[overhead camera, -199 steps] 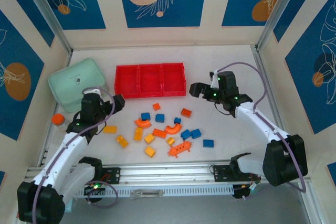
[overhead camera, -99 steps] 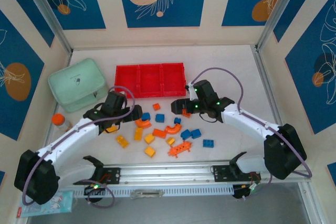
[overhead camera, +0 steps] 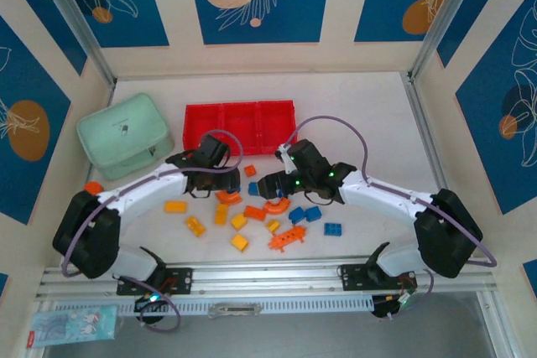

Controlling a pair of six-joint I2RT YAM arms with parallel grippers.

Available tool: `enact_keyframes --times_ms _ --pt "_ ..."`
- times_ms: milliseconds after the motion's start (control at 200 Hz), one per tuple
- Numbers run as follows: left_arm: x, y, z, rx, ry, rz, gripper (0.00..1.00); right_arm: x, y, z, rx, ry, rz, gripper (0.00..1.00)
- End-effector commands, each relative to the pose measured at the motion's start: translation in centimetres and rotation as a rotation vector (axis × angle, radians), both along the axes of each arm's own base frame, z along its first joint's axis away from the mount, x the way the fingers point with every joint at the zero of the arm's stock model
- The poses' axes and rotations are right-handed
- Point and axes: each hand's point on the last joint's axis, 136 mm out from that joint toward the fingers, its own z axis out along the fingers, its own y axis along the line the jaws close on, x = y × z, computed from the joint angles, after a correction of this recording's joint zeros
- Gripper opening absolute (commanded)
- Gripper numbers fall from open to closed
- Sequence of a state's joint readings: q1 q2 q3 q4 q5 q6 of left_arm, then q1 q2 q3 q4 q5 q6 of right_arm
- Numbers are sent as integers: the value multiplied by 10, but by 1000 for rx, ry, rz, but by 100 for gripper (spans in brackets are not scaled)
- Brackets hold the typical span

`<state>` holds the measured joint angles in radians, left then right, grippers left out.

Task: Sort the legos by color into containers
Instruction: Pick up the lego from the center of the table.

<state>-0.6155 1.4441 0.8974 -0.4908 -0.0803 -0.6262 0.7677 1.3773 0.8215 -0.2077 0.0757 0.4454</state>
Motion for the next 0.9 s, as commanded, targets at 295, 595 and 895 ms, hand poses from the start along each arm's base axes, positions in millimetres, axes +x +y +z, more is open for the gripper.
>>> enact_keyframes --times_ms 295,595,895 --pt "14 -26 -26 105 61 -87 65 12 4 15 -5 -63 -28 99" --pt "13 -29 -44 140 106 -107 54 12 -2 11 -33 -66 -36 99" --pt "15 -24 -34 152 75 -97 40 16 -2 22 -37 -93 -32 99"
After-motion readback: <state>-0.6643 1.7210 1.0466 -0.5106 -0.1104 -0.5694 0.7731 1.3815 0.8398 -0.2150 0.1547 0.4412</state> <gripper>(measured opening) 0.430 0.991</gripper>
